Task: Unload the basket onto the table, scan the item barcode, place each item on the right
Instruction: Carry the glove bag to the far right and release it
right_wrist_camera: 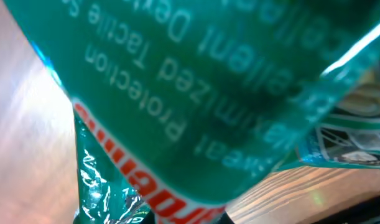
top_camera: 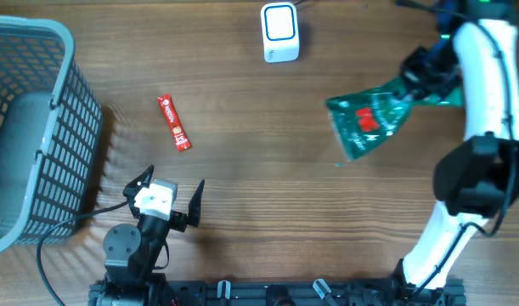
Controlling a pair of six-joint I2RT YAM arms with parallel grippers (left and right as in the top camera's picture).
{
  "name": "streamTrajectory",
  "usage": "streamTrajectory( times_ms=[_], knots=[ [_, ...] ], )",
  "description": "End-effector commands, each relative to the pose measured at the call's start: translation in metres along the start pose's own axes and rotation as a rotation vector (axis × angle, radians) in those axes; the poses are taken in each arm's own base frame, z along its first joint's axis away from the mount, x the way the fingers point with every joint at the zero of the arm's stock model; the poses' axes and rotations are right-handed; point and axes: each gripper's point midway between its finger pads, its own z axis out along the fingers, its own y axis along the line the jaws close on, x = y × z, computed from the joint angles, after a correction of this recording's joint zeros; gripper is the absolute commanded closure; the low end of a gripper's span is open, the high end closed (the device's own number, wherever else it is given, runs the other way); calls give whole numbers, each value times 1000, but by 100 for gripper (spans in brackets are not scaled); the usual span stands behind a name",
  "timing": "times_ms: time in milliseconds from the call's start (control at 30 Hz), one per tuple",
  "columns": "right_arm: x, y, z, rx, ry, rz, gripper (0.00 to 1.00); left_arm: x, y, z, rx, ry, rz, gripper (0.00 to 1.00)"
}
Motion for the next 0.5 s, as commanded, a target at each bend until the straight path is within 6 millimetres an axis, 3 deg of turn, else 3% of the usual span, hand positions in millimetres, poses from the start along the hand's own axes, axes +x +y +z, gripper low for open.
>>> streamTrajectory(
  times_ms=[0,133,200,267,467],
  knots=[
    [-22,-43,-52,-44,-141,125,96,1,-3,0,18,-2,16,0],
    [-40,-88,-51,-26,-132,202,96,1,-3,0,18,-2,16,0],
    [-47,-135,-40,3,-86,320,96,1,-3,0,18,-2,16,0],
    [-48,-160,-40,14,-82,383,96,1,-3,0,18,-2,16,0],
    [-43,-260,-52,187,-175,608,96,1,-3,0,18,-2,16,0]
  ],
)
